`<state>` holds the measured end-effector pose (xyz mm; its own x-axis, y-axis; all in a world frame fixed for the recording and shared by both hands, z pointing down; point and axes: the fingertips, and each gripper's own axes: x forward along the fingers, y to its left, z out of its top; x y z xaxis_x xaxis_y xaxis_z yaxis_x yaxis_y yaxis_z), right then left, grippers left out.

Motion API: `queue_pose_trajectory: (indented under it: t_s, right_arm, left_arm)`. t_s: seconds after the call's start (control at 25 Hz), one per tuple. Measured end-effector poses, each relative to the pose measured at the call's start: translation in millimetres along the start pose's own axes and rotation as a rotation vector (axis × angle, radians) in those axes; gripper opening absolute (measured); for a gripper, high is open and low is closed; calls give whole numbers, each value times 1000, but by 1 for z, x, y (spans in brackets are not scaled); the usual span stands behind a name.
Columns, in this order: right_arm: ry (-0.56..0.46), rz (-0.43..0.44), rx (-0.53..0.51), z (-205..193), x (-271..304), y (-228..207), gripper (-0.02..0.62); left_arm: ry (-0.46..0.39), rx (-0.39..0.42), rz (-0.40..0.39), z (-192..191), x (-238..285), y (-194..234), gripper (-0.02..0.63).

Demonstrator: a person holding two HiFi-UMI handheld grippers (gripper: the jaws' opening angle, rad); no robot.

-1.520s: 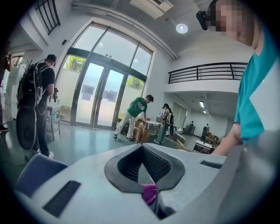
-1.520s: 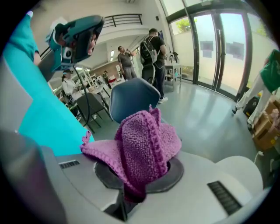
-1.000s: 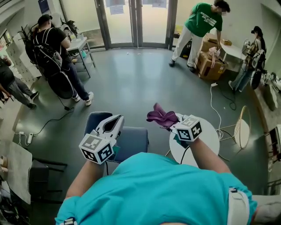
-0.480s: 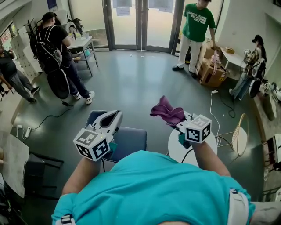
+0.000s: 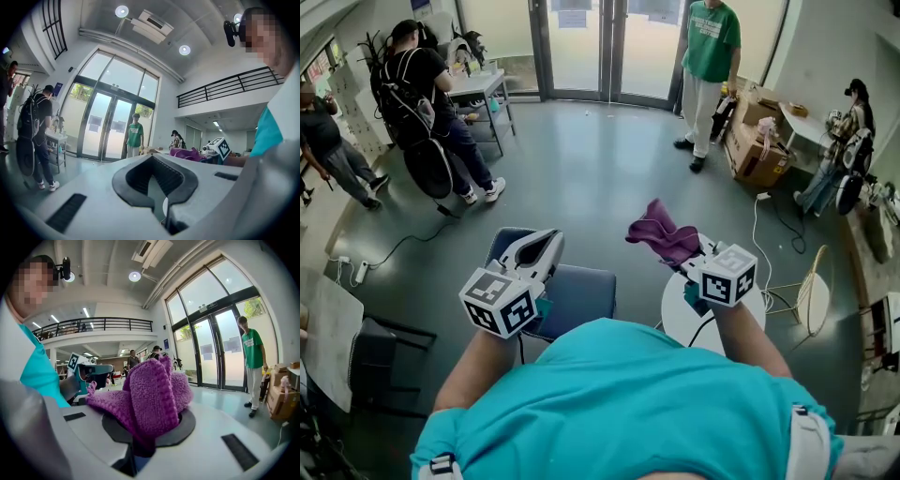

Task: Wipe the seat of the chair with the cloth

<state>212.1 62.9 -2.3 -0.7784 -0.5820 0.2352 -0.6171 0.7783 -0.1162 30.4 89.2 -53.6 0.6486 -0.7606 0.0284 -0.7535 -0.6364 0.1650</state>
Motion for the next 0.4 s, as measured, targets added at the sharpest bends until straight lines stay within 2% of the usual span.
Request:
queue_pose_trajectory:
  t_s: [0.4]
  right_arm:
    - [-1, -8, -6, 4, -5, 3, 54]
  left_arm:
    - [9, -6, -3, 4, -3, -4, 3]
